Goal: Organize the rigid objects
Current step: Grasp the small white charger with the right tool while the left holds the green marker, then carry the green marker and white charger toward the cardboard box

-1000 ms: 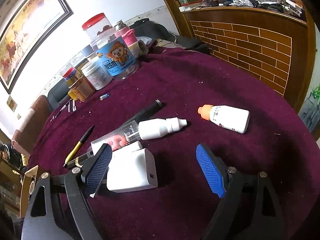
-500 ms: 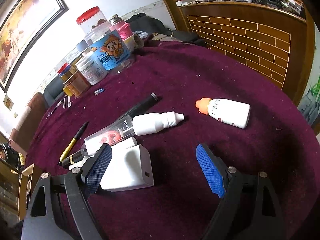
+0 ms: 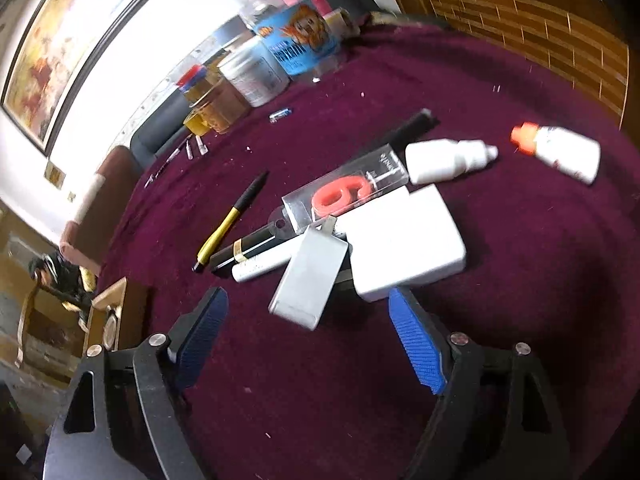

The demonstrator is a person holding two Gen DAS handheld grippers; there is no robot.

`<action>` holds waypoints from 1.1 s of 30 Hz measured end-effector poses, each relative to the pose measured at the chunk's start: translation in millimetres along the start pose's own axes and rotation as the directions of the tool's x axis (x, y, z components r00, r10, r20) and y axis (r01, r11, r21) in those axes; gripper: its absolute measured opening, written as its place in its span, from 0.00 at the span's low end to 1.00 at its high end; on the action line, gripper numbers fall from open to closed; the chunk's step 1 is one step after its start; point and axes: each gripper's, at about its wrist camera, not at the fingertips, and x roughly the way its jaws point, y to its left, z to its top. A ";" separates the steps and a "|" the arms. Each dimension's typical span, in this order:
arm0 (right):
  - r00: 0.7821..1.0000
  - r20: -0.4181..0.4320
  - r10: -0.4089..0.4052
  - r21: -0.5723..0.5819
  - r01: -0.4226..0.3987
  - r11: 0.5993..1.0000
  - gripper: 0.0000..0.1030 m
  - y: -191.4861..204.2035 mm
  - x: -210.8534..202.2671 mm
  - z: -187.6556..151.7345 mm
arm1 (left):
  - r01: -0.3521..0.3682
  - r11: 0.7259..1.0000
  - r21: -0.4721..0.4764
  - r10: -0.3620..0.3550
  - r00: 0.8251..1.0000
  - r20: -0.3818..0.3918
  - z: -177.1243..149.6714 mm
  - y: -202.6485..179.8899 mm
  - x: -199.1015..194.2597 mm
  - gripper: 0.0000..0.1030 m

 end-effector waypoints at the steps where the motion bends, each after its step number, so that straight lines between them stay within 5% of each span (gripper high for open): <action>1: 1.000 -0.013 0.009 0.019 -0.008 1.000 0.65 -0.7 5.5 2.3 | -0.001 1.000 0.003 0.001 1.000 -0.007 -3.2 -0.5 0.6 0.20; 4: 0.996 -0.061 0.059 0.071 -0.055 0.996 0.28 -3.2 20.4 6.7 | -0.016 0.999 0.028 0.017 0.999 -0.040 -8.8 -6.5 9.8 0.26; 6: 0.997 -0.064 0.035 0.072 -0.031 0.997 0.21 -3.0 22.5 5.4 | -0.052 0.997 0.052 0.055 0.996 -0.063 -11.8 -10.6 18.1 0.35; 13: 0.995 -0.070 0.076 0.020 -0.074 0.997 0.19 -6.0 3.0 -9.7 | -0.263 0.949 0.173 0.284 0.952 -0.112 -15.8 -18.7 67.7 0.38; 17: 0.991 -0.076 0.106 0.002 -0.106 0.994 0.19 -5.4 -7.5 -15.4 | -0.360 0.894 0.267 0.392 0.917 -0.075 -21.4 -28.4 84.8 0.42; 18: 0.991 -0.075 0.108 -0.009 -0.109 0.994 0.19 -4.4 -10.3 -16.8 | -0.361 0.892 0.273 0.393 0.917 -0.072 -22.6 -29.3 85.3 0.38; 19: 0.991 -0.073 0.108 -0.018 -0.109 0.994 0.19 -2.8 -10.9 -16.9 | -0.357 0.891 0.281 0.388 0.920 -0.060 -23.6 -30.8 83.1 0.19; 25: 0.990 -0.077 0.119 -0.060 -0.124 0.990 0.19 4.4 -15.3 -22.7 | -0.259 0.938 0.230 0.285 0.955 -0.087 -20.3 -28.0 70.3 0.02; 28: 0.990 -0.076 0.120 -0.064 -0.125 0.990 0.19 6.1 -15.8 -25.5 | -0.206 0.958 0.200 0.228 0.969 -0.096 -17.0 -27.3 61.4 0.01; 31: 0.988 -0.082 0.128 -0.071 -0.133 0.988 0.19 9.6 -15.5 -26.5 | -0.250 0.939 0.238 0.281 0.954 -0.107 -15.9 -31.2 67.8 0.02; 32: 0.988 -0.081 0.128 -0.079 -0.134 0.988 0.19 11.1 -16.0 -27.2 | -0.254 0.934 0.250 0.289 0.951 -0.112 -16.3 -31.7 71.1 0.04; 33: 0.988 -0.082 0.128 -0.086 -0.135 0.987 0.19 12.5 -16.7 -28.0 | -0.267 0.928 0.261 0.306 0.945 -0.120 -17.7 -31.7 75.2 0.18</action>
